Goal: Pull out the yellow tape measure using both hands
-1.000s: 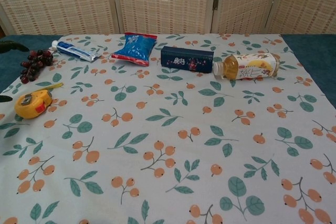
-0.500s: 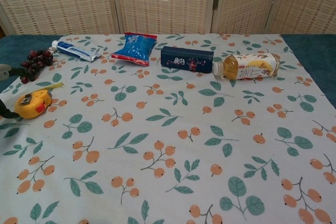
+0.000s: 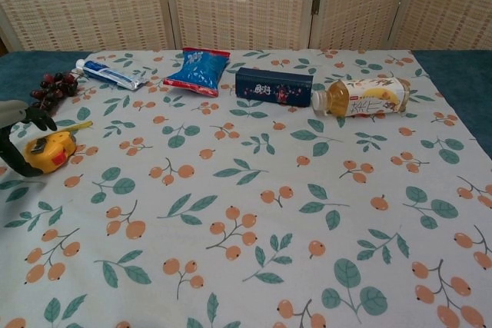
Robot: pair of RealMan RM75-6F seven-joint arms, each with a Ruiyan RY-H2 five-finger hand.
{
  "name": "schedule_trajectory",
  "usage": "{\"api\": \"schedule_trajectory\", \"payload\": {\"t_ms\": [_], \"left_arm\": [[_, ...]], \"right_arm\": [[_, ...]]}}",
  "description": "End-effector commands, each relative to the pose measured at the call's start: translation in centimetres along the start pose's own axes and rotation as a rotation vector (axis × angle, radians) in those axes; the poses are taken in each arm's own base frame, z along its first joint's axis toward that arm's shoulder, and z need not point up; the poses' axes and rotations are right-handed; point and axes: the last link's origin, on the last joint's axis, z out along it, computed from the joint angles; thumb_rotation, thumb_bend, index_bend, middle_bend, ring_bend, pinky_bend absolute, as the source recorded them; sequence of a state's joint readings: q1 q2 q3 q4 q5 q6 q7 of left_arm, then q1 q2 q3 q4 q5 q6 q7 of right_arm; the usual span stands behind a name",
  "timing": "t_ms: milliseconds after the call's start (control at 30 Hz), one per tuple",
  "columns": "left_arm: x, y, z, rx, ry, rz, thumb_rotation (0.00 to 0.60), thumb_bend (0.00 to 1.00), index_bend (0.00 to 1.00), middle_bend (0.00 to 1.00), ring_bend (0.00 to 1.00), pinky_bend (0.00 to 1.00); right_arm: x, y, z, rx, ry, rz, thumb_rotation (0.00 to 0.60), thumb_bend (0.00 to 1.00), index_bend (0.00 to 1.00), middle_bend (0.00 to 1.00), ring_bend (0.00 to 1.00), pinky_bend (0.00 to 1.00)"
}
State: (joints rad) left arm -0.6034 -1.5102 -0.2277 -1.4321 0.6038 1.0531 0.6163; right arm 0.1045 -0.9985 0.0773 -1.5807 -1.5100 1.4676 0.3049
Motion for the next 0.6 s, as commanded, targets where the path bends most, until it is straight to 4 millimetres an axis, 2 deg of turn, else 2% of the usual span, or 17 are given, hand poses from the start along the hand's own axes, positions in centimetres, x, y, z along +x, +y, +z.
{"api": "schedule_trajectory", "payload": {"t_ms": [33,600], "left_arm": [[-0.2,0.3,0.2,0.002,-0.004,0.007,0.600,0.26,0.25,0.21,0.13,0.00],[-0.6,-0.6,1.3,0.065,0.015,-0.025,0.600,0.26,0.33,0.29,0.19,0.00]], "right_arm": [[0.0,0.1,-0.1,-0.002,0.001,0.002,0.600,0.26,0.00,0.16,0.21,0.12],[0.0,0.2,-0.2,-0.008,-0.001,0.005,0.600,0.26,0.00,0.16,0.21,0.12]]}}
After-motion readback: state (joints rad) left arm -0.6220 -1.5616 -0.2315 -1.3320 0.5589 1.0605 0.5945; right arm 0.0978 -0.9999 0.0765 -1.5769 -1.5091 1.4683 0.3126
